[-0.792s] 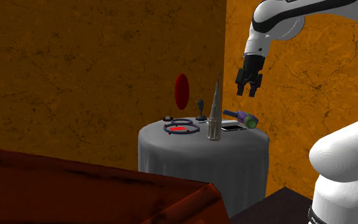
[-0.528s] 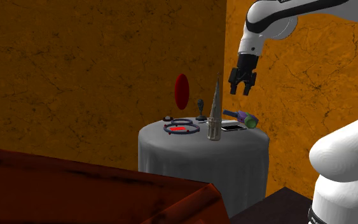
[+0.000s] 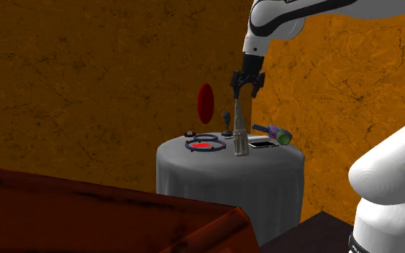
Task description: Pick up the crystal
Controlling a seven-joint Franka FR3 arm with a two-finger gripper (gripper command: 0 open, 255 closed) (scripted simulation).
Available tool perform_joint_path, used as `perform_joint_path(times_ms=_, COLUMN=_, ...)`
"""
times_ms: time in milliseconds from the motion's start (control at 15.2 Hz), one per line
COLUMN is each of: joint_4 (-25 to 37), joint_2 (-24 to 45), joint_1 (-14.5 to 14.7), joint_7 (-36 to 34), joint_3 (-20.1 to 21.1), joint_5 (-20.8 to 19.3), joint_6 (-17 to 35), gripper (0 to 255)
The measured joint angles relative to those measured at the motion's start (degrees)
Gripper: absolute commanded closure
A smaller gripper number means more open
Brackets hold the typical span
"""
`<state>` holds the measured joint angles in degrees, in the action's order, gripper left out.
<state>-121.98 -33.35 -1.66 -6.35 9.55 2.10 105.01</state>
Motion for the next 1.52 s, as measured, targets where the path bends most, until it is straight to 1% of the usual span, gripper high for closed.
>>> perform_joint_path(times_ms=264, joint_4=6.39, joint_2=5.93, joint_1=-1.84, joint_7=-6.41, joint_3=4.84, joint_5=-3.89, joint_6=2.84, gripper=0)
perform_joint_path(times_ms=528, joint_4=14.16, joint_2=12.46, joint_1=-3.81, joint_7=-13.74, joint_3=10.2, joint_5=-9.57, joint_6=3.95, gripper=0)
perform_joint_path(times_ms=792, joint_4=24.41, joint_2=21.05, joint_1=-5.41, joint_7=-22.17, joint_3=16.3, joint_5=-17.86, joint_6=2.95, gripper=0)
perform_joint_path(times_ms=990, joint_4=32.1, joint_2=27.37, joint_1=-5.47, joint_7=-27.81, joint_3=20.13, joint_5=-25.18, joint_6=0.72, gripper=0)
perform_joint_path(times_ms=1122, joint_4=33.39, joint_2=29.01, joint_1=-5.36, joint_7=-29.36, joint_3=20.79, joint_5=-27.18, joint_6=0.73, gripper=0)
perform_joint_path(times_ms=1518, joint_4=27.79, joint_2=27.71, joint_1=-5.55, joint_7=-31.12, joint_3=20.43, joint_5=-27.33, joint_6=5.1, gripper=0)
